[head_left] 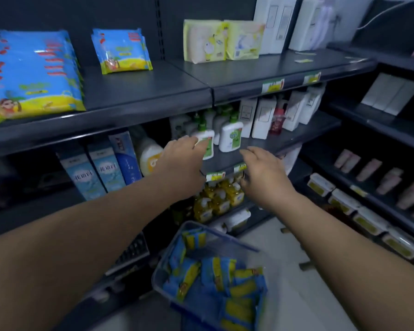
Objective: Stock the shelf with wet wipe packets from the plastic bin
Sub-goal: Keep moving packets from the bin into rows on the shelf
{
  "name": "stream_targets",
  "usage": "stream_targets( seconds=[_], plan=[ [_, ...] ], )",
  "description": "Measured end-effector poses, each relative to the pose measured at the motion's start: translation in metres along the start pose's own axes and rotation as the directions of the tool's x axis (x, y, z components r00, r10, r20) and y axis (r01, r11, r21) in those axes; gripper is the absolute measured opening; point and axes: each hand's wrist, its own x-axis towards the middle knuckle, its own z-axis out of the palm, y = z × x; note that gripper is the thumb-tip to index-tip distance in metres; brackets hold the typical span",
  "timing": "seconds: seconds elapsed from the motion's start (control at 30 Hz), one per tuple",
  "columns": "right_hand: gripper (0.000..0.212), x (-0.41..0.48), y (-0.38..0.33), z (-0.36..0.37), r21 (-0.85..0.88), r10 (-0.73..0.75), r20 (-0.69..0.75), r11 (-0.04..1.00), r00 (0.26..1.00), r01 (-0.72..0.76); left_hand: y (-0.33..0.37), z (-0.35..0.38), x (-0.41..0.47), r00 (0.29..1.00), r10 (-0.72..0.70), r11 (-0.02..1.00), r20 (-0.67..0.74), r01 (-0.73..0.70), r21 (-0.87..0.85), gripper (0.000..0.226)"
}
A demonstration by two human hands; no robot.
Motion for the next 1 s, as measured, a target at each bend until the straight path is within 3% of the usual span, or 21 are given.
stream_targets(
  seconds=[0.07,0.2,0.47,0.73,1.0],
  plan=[
    [0.067,-0.009,0.004,0.019,0.033,0.032,0.042,0.999,0.999,-0.034,0.003,0.015,-0.007,1.0,-0.001,1.0,0.027,0.001,-0.006,0.069],
    [0.061,-0.027,0.009,0.057,0.075,0.069,0.068,0.994,0.995,-0.074,0.006,0.054,-0.021,0.984,0.014,1.0,0.177,-0.01,-0.023,0.079],
    [0.064,-0.067,0.02,0.157,0.157,0.155,0.239,0.968,0.958,-0.196,0.006,0.155,-0.054,0.909,0.039,0.993,0.414,0.01,-0.115,0.08],
    [0.069,-0.101,0.03,0.268,0.167,0.281,0.383,0.916,0.88,-0.365,0.006,0.261,-0.08,0.847,0.024,0.986,0.531,0.067,-0.153,0.081],
    [0.069,-0.109,0.05,0.372,0.236,0.387,0.435,0.823,0.813,-0.517,0.029,0.381,-0.093,0.74,-0.075,0.908,0.668,0.327,-0.26,0.076]
  ],
)
